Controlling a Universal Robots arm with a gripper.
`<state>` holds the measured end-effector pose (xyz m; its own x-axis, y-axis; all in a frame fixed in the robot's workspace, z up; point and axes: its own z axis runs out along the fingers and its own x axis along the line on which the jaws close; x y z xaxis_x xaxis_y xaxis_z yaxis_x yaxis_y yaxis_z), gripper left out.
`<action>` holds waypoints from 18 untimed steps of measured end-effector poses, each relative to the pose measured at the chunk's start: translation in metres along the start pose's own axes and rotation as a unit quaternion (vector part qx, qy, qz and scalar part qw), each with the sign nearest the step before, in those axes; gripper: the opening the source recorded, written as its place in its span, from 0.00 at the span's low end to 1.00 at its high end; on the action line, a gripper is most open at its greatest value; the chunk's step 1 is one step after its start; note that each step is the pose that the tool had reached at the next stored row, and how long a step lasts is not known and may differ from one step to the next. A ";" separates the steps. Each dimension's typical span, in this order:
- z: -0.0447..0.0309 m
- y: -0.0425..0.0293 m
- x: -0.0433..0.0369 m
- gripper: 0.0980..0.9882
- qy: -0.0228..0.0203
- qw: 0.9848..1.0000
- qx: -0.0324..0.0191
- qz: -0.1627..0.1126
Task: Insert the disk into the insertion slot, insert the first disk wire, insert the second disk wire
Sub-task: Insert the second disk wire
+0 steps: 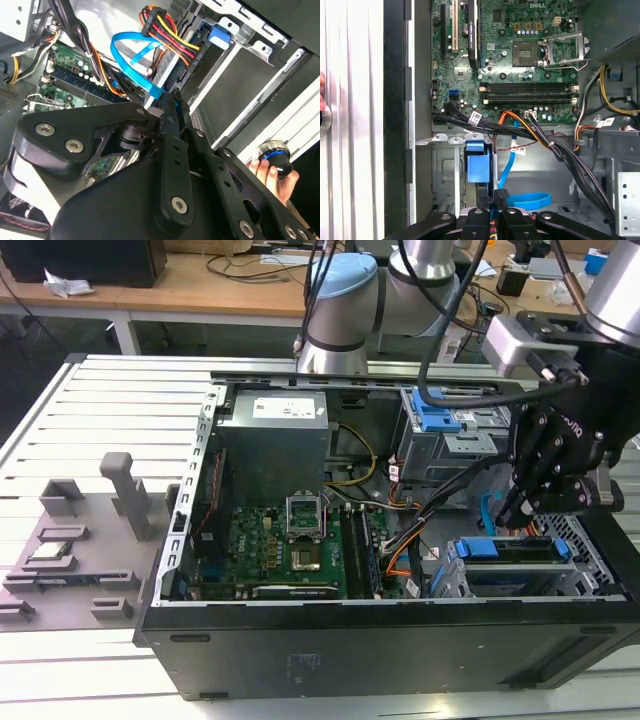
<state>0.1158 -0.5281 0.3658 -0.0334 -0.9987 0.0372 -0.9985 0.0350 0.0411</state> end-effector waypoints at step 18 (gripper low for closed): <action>0.0200 -0.0144 0.0029 0.07 0.000 1.000 0.000 0.000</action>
<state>0.1292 -0.5322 0.3454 -0.0337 -0.9987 0.0373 -0.9985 0.0352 0.0413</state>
